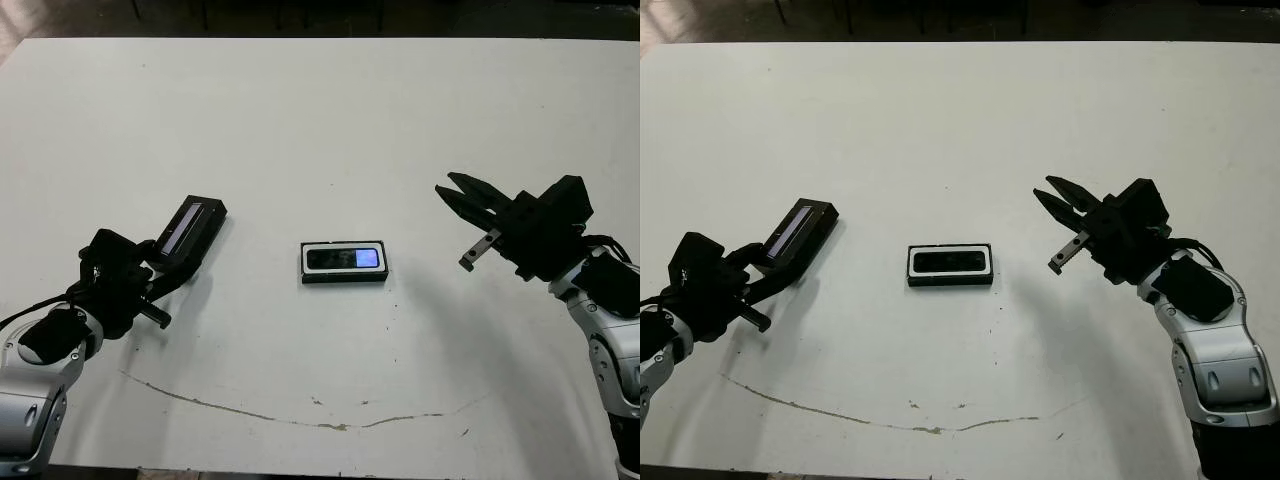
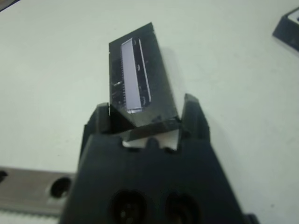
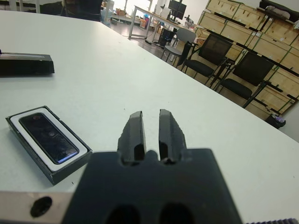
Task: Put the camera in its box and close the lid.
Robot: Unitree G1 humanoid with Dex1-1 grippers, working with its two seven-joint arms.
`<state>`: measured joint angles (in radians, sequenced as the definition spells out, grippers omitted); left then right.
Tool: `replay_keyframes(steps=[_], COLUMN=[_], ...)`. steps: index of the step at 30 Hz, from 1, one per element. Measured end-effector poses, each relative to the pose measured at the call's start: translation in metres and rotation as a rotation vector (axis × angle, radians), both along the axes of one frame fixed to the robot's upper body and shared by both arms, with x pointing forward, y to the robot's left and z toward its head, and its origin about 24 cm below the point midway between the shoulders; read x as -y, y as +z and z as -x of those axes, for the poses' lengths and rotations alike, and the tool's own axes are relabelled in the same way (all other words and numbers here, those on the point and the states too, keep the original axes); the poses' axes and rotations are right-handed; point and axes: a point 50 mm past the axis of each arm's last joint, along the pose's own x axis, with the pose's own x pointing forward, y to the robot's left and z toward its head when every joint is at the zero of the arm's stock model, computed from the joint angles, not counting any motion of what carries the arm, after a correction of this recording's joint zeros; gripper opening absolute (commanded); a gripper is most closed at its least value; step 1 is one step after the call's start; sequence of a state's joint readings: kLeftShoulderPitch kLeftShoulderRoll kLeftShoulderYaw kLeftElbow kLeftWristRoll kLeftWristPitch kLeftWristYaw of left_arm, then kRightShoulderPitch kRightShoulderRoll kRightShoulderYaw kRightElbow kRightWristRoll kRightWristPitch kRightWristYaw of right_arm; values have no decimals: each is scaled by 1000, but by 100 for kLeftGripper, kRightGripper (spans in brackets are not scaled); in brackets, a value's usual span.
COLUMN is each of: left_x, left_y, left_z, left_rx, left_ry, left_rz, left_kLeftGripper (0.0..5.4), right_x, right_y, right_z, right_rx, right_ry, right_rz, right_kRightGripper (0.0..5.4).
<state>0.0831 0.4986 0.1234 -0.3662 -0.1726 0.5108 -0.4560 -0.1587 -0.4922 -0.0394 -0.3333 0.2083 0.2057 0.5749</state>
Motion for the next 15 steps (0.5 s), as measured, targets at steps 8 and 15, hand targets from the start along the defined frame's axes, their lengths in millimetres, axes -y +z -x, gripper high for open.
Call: replay_keyframes(steps=[8,15], left_x=[1,5], left_y=[1,6], left_z=[1,3], left_rx=[5,32], left_ry=[0,-4], left_rz=[34,21], left_kLeftGripper=[1,1], right_x=[0,0], right_y=[0,-1], right_z=[0,1], right_rx=[0,0], right_ry=[-2,-2], right_rz=[4,6], right_kRightGripper=[0,0])
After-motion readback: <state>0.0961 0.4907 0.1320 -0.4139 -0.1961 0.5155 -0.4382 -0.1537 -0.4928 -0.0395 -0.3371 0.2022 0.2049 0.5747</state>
